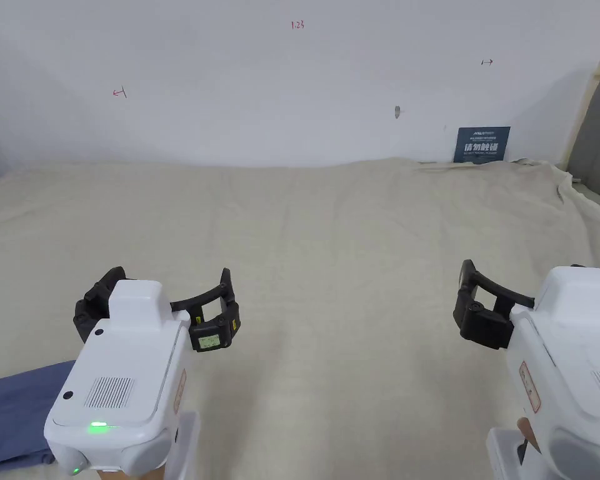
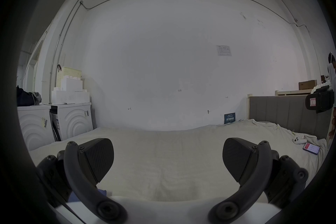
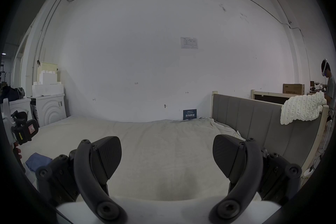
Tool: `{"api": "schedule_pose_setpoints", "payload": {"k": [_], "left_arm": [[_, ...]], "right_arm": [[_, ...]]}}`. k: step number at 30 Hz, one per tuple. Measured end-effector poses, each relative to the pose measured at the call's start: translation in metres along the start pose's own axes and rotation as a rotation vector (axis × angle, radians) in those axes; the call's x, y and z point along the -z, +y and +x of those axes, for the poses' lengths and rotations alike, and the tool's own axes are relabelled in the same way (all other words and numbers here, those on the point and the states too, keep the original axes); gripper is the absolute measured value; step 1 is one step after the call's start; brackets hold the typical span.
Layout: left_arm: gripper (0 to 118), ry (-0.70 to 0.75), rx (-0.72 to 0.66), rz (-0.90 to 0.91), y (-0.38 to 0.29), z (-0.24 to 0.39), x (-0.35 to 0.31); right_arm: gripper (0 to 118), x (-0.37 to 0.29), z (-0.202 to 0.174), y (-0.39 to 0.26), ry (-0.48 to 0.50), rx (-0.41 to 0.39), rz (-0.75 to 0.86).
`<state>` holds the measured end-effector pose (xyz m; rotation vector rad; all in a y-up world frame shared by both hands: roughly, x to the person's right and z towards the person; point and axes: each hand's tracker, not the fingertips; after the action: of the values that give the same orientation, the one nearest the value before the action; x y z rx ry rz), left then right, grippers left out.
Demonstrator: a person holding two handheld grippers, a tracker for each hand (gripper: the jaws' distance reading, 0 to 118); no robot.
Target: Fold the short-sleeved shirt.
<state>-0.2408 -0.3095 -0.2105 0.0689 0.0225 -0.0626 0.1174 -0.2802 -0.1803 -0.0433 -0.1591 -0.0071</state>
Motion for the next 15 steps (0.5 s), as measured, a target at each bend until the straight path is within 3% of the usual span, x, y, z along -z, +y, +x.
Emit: {"api": "schedule_pose_setpoints", "payload": {"k": [15], "left_arm": [[118,0.003,0.002,0.011,0.0026,-0.0017,-0.0019]], "right_arm": [[103,-0.0006,-0.0005,0.0002,0.004,-0.014,0.007]]}}
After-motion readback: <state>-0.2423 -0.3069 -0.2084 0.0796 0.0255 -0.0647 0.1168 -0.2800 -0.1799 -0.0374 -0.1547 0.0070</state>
